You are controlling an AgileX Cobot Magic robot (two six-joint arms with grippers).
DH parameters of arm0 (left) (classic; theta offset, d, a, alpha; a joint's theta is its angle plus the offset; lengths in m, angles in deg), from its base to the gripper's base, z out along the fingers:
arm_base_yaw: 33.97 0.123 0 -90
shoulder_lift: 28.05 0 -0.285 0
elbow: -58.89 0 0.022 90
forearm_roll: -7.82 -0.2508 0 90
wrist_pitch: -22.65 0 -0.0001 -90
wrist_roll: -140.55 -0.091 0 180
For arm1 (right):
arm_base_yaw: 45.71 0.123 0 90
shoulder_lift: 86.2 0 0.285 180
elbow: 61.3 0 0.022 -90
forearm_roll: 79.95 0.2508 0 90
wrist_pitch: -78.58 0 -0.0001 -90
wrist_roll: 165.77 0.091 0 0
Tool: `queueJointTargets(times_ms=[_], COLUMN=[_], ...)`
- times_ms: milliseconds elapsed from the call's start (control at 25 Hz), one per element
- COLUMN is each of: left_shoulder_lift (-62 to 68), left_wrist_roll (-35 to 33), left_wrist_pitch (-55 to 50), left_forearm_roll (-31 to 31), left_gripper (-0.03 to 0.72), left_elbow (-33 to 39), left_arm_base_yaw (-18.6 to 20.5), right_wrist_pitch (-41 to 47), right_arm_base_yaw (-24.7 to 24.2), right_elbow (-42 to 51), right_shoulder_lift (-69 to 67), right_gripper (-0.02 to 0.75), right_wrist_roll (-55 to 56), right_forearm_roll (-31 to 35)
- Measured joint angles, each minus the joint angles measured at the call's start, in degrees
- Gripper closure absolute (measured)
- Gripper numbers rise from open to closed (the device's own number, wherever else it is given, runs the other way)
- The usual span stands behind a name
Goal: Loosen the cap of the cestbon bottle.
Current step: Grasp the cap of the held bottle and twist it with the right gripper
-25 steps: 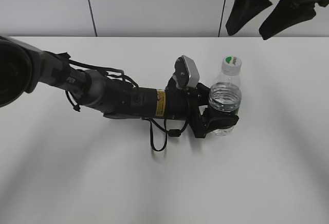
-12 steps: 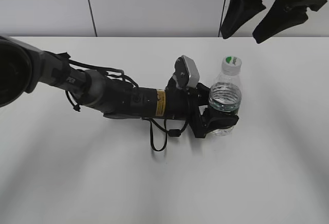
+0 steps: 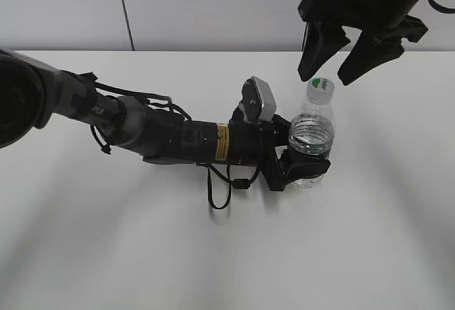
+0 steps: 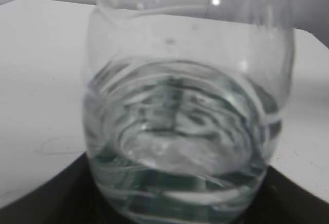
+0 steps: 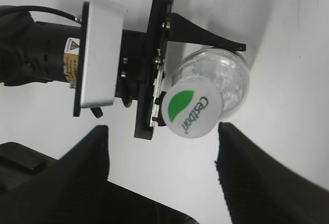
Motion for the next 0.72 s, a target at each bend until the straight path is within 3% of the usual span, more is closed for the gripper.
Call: queueJointTargets(times_ms=[720], left_shoulder_lift=[0.0], left_wrist_roll=[0.0], left_wrist_pitch=[0.0], left_forearm_roll=[0.0], left_gripper=[0.167], left_elbow=[0.0], left_arm_base_yaw=[0.0], right_wrist_pitch=[0.1], right_arm_base_yaw=[0.0], right_elbow=[-3.0], right_shoulder_lift=[-5.1], right_gripper=[0.248], right_wrist_roll=[0.0], right_forearm_roll=[-2.4])
